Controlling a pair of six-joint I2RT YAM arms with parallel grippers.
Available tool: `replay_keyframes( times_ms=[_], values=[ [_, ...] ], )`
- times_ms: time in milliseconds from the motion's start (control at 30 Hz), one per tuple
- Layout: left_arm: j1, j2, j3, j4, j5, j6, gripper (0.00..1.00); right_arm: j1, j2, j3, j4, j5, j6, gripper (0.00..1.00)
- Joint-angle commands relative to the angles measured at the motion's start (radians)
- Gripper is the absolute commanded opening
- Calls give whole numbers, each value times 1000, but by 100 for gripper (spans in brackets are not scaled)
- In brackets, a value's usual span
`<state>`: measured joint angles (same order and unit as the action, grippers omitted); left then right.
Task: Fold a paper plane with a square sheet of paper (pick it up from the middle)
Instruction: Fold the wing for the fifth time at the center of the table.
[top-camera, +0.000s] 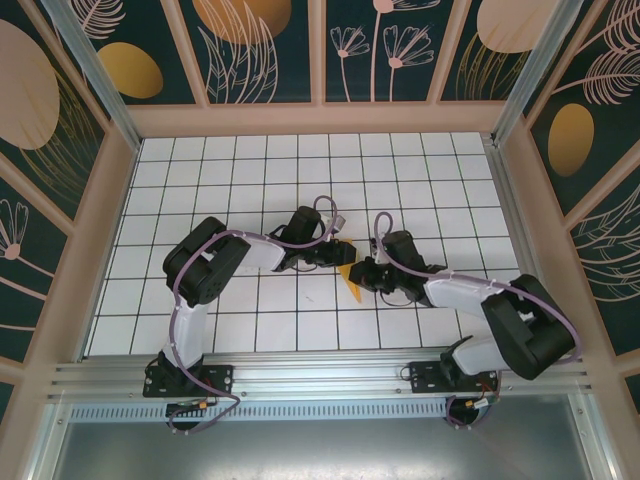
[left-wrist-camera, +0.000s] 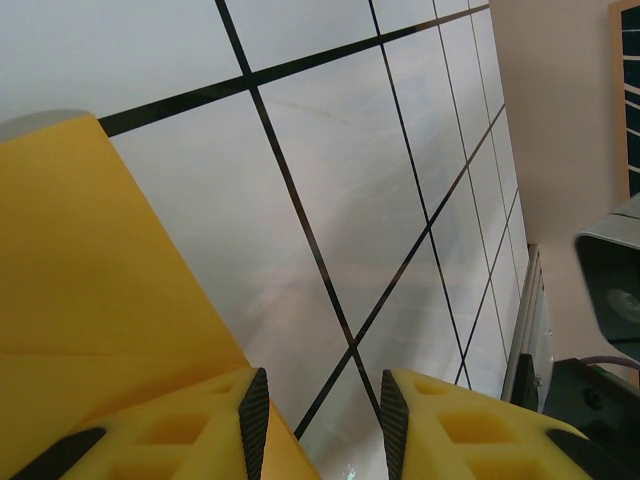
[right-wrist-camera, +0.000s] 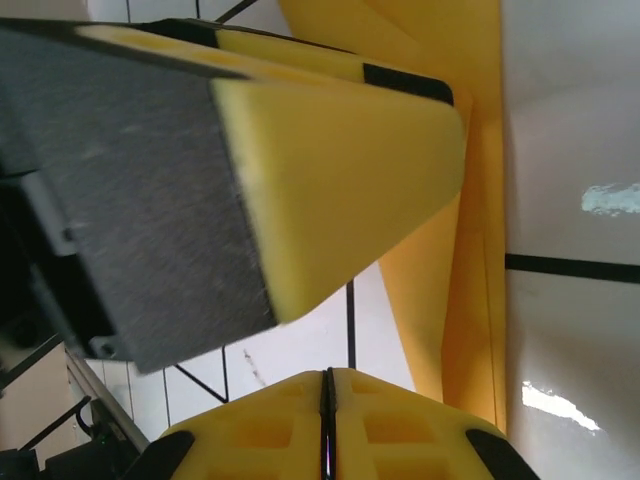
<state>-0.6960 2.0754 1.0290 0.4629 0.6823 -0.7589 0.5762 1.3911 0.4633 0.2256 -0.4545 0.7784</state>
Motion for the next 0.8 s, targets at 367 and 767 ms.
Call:
replay_keyframes(
  times_ms=[367,767],
  values=[
    [7,74,7,-158,-80,58,38,-15,170,-83,10,50,-16,7],
    [91,80,31,-85,-16,100,41,-15,159,-145,-55,40,-52,2]
  ],
)
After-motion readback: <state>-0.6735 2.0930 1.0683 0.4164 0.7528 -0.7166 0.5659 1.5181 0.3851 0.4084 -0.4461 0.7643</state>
